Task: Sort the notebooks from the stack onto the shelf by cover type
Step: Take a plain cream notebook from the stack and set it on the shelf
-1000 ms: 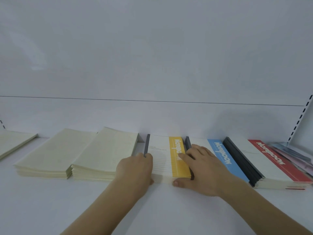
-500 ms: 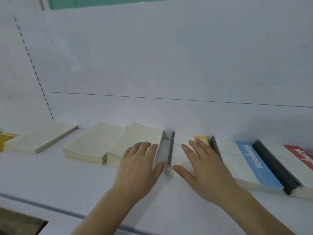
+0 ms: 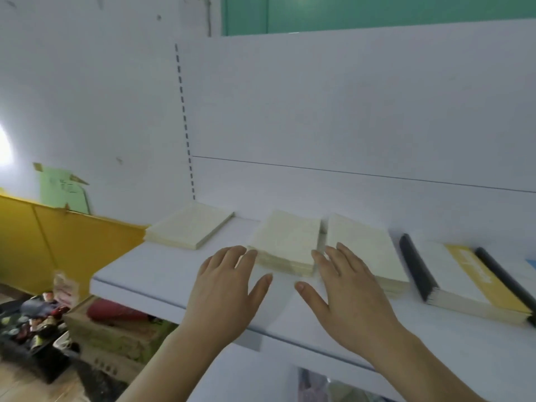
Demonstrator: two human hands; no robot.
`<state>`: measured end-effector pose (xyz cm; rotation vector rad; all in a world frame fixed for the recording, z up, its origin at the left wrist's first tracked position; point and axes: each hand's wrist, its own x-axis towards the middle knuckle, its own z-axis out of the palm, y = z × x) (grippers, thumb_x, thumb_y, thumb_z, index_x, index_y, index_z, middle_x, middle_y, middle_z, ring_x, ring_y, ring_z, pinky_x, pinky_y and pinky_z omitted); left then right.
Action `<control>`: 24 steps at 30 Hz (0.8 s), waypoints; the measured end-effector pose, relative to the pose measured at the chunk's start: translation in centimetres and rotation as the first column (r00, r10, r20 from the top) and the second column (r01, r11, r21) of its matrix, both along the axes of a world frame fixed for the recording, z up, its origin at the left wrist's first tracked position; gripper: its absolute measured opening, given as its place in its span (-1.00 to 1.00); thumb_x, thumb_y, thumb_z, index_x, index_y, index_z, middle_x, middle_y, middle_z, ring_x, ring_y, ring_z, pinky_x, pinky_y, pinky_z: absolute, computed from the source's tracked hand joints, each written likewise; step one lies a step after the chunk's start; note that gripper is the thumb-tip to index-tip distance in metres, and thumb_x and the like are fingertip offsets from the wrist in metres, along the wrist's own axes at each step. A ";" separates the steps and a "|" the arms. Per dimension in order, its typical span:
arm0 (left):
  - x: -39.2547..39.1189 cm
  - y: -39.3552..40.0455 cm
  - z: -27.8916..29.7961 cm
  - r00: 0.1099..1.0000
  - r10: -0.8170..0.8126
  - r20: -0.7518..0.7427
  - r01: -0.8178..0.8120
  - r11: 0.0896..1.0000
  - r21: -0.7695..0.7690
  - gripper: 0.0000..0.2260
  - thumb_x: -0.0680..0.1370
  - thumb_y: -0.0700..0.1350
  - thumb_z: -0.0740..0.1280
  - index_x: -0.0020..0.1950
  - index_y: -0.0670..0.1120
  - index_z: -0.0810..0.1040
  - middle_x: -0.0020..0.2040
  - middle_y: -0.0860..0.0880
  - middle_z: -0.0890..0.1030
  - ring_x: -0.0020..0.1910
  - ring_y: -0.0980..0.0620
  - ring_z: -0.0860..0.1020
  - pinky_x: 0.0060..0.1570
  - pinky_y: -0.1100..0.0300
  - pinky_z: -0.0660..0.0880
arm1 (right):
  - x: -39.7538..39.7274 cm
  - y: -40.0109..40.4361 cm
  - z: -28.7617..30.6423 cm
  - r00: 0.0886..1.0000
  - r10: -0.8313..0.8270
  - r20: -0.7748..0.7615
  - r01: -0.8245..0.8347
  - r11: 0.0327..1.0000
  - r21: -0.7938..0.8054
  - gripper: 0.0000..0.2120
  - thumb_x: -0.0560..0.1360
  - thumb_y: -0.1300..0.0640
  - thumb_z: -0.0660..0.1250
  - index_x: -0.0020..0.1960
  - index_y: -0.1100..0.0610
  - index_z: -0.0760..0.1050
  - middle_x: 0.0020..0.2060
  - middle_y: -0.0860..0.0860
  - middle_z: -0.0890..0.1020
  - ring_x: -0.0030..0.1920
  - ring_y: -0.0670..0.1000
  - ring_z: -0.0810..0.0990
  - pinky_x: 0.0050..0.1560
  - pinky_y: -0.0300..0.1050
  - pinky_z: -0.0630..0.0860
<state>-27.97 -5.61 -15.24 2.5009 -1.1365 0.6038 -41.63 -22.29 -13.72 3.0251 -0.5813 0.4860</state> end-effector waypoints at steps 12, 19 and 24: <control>15.4 7.0 -1.3 0.984 0.119 -0.132 -0.123 0.992 -0.024 -0.57 0.65 0.15 0.16 0.42 -0.04 0.48 0.36 0.01 0.55 0.35 -0.05 0.48 0.30 0.06 0.43 | 16.9 8.4 -0.2 0.986 0.142 0.093 -0.154 0.978 0.138 -0.42 0.63 -0.23 -0.03 0.52 0.08 0.17 0.42 -0.03 0.37 0.45 -0.02 0.24 0.42 -0.15 0.25; 24.3 6.0 -0.8 0.946 0.220 -0.236 -0.180 0.967 0.182 -0.26 0.59 0.37 0.03 0.64 -0.03 0.02 0.64 -0.06 0.06 0.62 -0.08 0.01 0.53 -0.01 0.09 | 26.9 7.1 -1.6 0.999 -0.013 -0.047 0.024 0.968 0.251 -0.48 0.59 -0.29 0.03 0.21 0.12 0.39 -0.06 0.04 0.57 0.01 0.09 0.55 -0.09 -0.03 0.47; 28.1 5.2 -1.8 0.936 0.196 -0.291 -0.097 0.942 0.322 -0.14 0.51 0.48 -0.14 0.64 -0.04 -0.03 0.65 -0.14 -0.03 0.62 -0.11 -0.09 0.58 -0.06 -0.04 | 31.1 6.7 -2.1 0.981 -0.164 -0.100 0.186 0.940 0.285 -0.41 0.56 -0.35 0.02 0.09 0.14 0.51 0.01 0.10 0.60 0.08 0.14 0.57 -0.04 -0.04 0.42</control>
